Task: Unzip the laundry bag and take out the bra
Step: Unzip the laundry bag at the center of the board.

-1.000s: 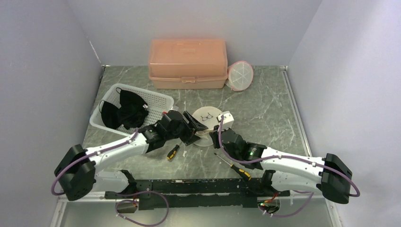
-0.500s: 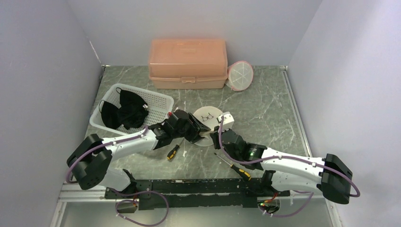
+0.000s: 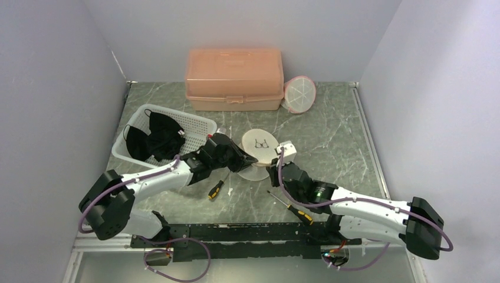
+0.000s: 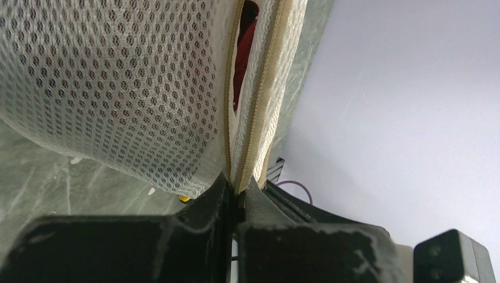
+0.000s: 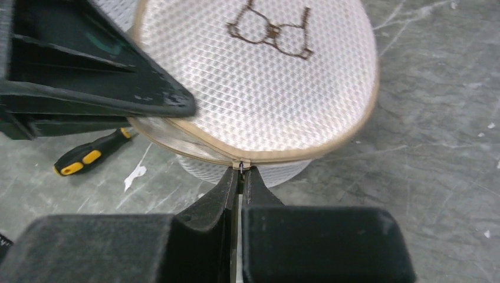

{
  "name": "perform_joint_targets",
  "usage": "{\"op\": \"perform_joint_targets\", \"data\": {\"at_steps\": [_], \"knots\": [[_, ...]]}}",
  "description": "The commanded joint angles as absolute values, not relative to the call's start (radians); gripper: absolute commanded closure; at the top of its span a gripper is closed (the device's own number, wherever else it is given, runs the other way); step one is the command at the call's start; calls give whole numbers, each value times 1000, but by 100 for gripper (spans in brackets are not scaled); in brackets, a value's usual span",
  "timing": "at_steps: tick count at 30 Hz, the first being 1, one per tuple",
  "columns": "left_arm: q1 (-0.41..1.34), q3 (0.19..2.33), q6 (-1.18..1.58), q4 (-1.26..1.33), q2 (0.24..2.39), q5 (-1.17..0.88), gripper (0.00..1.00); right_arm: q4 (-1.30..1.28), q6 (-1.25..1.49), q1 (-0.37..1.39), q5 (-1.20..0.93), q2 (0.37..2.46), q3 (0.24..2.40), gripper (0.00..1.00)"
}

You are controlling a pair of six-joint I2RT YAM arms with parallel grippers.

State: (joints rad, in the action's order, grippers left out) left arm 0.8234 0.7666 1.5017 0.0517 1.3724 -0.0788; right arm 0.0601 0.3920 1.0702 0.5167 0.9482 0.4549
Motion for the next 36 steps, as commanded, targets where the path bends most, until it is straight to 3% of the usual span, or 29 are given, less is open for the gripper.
{"op": "perform_joint_targets", "data": {"at_steps": [1,9,13,17,26,28,30,32,36], "knots": [[764,747,1421,75,1333,-151,97,40,397,1011,551,946,452,100],[645,760,1265,68,1349,-418,97,59,471,850,467,950,429,100],[631,862,1030,-53,1399,-529,97,67,443,850,516,910,434,100],[622,1047,758,-279,1440,-536,97,110,328,893,509,767,409,100],[614,1248,495,-387,1441,-362,92,82,272,1080,553,695,433,100],[611,1259,464,-412,1478,-333,85,108,303,1087,541,735,422,100],[611,1223,498,-394,1504,-292,61,135,345,1094,538,786,409,100],[610,1138,560,-357,1487,-248,45,165,374,1096,545,834,395,100],[611,998,646,-353,1320,-65,28,181,418,1096,579,891,377,100]]}}
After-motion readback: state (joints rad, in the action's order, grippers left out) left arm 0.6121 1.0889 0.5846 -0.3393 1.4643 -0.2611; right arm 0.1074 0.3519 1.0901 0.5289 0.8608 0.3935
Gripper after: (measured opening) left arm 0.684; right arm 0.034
